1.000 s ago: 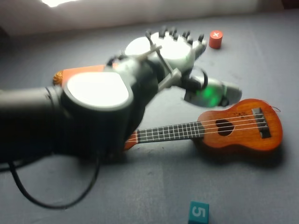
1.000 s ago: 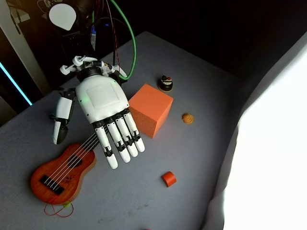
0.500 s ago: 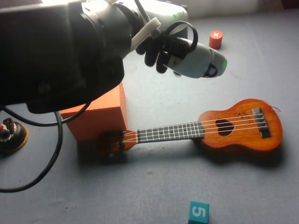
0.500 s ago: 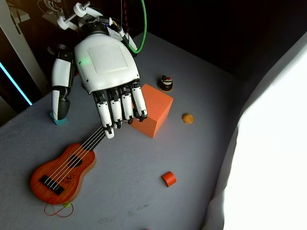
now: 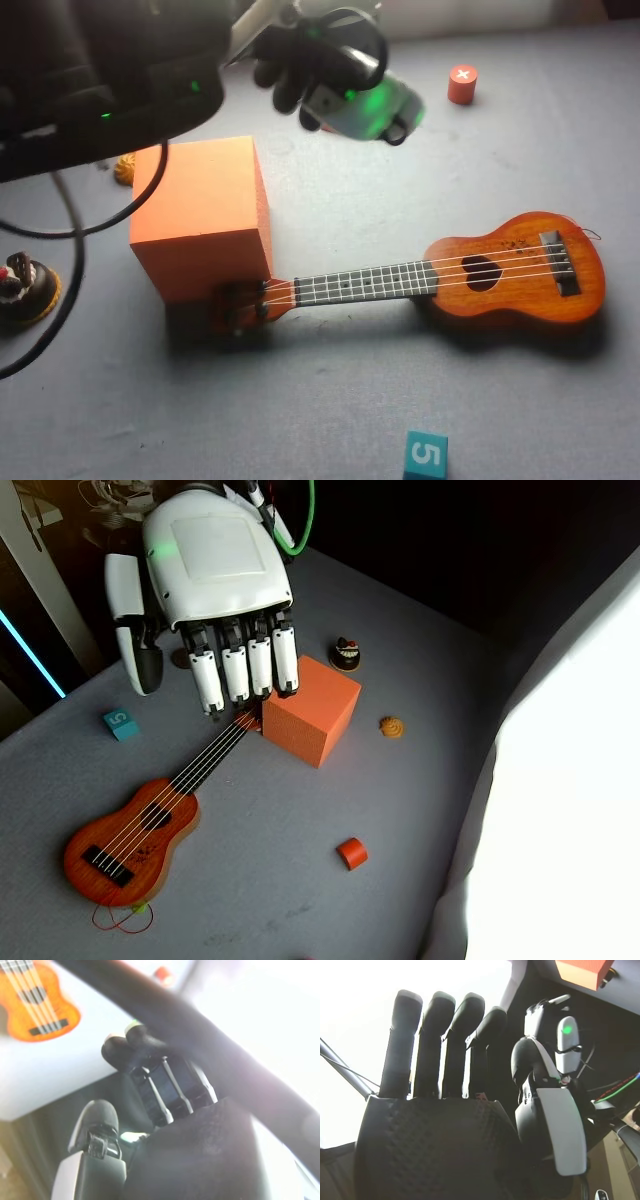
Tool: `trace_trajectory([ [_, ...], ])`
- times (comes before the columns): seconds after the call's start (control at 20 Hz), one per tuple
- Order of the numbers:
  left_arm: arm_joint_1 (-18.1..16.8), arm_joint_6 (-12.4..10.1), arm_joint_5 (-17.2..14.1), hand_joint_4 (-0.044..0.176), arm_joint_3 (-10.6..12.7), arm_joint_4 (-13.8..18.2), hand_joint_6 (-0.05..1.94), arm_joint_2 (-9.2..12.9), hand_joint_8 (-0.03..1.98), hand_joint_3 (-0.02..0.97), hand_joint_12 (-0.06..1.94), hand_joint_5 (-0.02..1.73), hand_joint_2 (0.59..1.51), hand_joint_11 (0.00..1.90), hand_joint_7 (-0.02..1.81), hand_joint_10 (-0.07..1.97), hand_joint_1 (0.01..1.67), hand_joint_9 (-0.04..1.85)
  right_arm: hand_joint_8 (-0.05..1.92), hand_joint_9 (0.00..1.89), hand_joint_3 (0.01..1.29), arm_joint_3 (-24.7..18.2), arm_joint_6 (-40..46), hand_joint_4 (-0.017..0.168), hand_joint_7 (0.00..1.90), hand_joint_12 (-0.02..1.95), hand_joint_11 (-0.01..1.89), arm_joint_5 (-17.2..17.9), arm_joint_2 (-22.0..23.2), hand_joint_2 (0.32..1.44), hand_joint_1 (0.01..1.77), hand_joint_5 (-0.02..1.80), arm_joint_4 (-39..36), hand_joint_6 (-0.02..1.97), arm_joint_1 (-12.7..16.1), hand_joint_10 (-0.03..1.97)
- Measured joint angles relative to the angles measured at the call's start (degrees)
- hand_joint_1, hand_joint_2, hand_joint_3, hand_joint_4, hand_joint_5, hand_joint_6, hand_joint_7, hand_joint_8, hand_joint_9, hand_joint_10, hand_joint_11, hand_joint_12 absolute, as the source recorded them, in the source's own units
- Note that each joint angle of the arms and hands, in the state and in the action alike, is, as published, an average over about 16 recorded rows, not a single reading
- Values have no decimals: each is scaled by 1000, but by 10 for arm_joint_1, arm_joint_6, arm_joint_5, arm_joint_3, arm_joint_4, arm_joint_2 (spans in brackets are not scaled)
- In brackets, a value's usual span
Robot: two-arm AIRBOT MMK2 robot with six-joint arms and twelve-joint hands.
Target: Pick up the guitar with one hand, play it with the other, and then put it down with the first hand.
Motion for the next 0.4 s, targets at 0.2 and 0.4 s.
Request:
trace_trajectory([
  [0.2, -8, 17, 1, 3, -2, -12, 944, 10, 1378, 2, 1866, 816, 1369, 648, 931, 1626, 238, 851, 1455, 681, 41, -5, 0, 9, 787, 1904, 545, -1, 1, 1390, 419, 607, -6, 1539, -2, 1751],
  [0.4, -10, 22, 2, 3, -3, -18, 935, 16, 1374, 1, 1867, 817, 1367, 650, 923, 1622, 271, 845, 1460, 671, 50, -8, 0, 12, 781, 1904, 524, -2, 1, 1398, 447, 588, -9, 1563, -3, 1761],
])
